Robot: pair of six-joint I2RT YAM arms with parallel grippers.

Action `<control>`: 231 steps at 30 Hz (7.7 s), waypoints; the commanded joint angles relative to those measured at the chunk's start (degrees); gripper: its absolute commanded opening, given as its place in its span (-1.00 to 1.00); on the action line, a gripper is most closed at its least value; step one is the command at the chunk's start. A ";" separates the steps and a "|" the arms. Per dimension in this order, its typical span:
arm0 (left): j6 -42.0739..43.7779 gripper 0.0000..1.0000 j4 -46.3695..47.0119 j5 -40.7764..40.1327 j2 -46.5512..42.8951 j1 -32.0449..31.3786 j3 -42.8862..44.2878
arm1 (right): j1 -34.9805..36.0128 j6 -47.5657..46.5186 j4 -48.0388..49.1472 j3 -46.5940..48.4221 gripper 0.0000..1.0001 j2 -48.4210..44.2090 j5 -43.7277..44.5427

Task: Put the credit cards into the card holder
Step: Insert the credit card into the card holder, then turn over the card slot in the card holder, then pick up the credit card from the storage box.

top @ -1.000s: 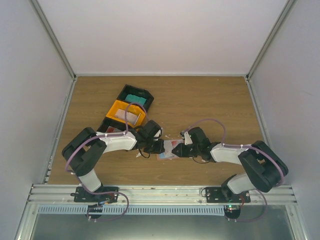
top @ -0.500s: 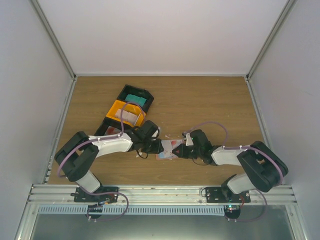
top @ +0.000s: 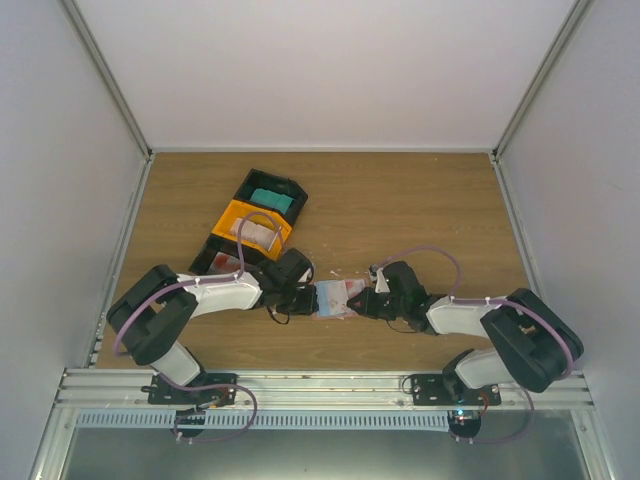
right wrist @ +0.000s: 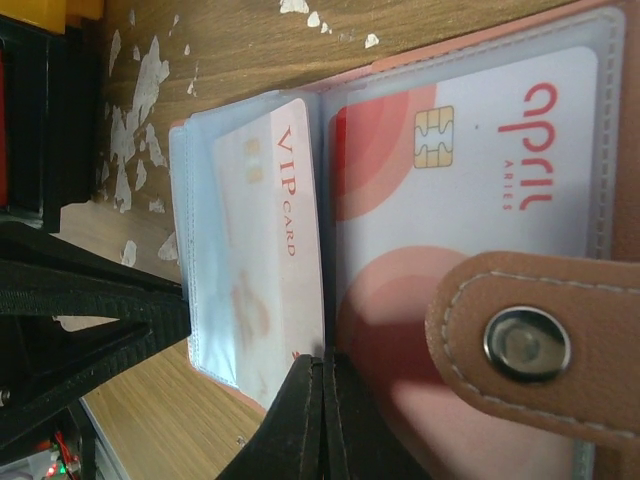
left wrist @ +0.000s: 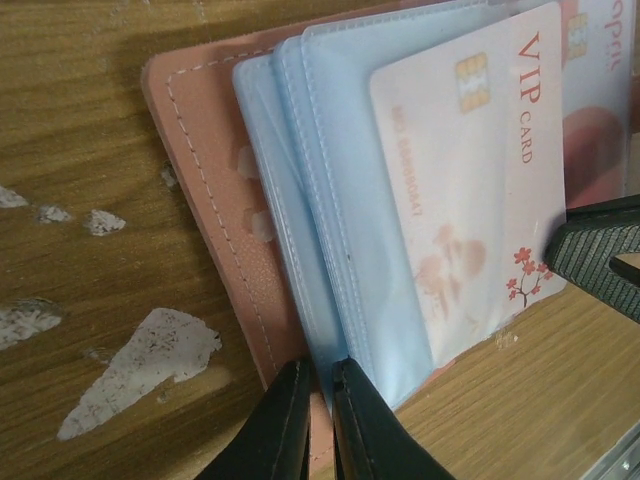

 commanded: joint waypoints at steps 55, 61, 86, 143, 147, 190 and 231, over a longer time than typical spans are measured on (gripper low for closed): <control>0.67 -0.65 2.95 -0.97 -4.55 -0.45 0.53 | 5.47 -14.41 -23.34 14.07 -0.25 1.70 6.70; -0.46 -0.60 4.23 -1.22 -4.85 -0.45 -0.02 | 6.68 -15.65 -25.27 16.15 -0.31 4.79 9.16; -0.35 -0.53 7.16 0.86 -0.43 -0.27 0.13 | 7.34 -14.03 -27.29 15.72 -0.95 9.19 14.41; 4.89 0.08 -0.28 -3.31 8.06 -3.43 22.80 | 2.09 -11.10 -34.36 5.58 0.01 -32.92 29.93; 6.45 0.13 -5.43 -9.89 2.17 -0.13 23.53 | 1.72 -14.36 -33.93 9.73 0.05 -25.89 27.01; 29.74 -0.04 -29.53 -12.46 22.36 21.28 41.37 | -0.16 -17.41 -23.11 18.01 0.08 0.66 17.52; 29.47 -0.62 -30.68 -13.28 15.90 21.39 40.51 | 0.02 -16.22 -22.80 17.20 0.07 1.53 17.61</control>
